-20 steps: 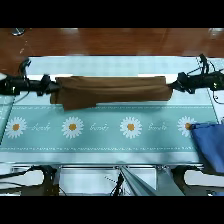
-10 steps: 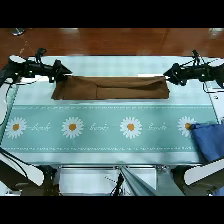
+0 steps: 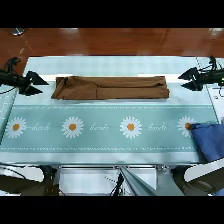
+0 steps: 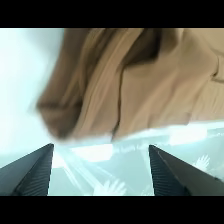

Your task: Fold the shirts.

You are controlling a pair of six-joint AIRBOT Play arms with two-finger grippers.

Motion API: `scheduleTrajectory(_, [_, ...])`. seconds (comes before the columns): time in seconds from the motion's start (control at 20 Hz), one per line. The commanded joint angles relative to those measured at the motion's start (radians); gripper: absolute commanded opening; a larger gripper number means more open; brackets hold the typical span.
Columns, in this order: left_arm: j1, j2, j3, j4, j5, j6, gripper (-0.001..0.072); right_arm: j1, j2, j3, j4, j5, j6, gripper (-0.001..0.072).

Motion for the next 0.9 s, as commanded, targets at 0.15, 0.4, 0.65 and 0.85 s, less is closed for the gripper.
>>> scheduleTrajectory(0.15, [-0.018, 0.438, -0.452, -0.296, 0.291, 0.333, 0.0702, 0.055, -0.072, -0.018, 0.0, -0.04, 0.014, 0.0628])
scheduleTrajectory(0.4, [-0.161, 0.51, -0.538, -0.386, 0.299, 0.381, 0.0702, 0.172, -0.135, -0.017, 0.059, -0.062, 0.013, 0.0627])
scheduleTrajectory(0.65, [-0.306, 0.472, -0.538, -0.397, 0.353, 0.381, 0.0517, 0.237, -0.12, 0.028, 0.071, 0.006, 0.004, 0.0022])
scheduleTrajectory(0.85, [-0.379, 0.455, -0.538, -0.4, 0.364, 0.381, 0.0025, 0.227, 0.048, 0.023, -0.083, 0.075, 0.023, 0.0021])
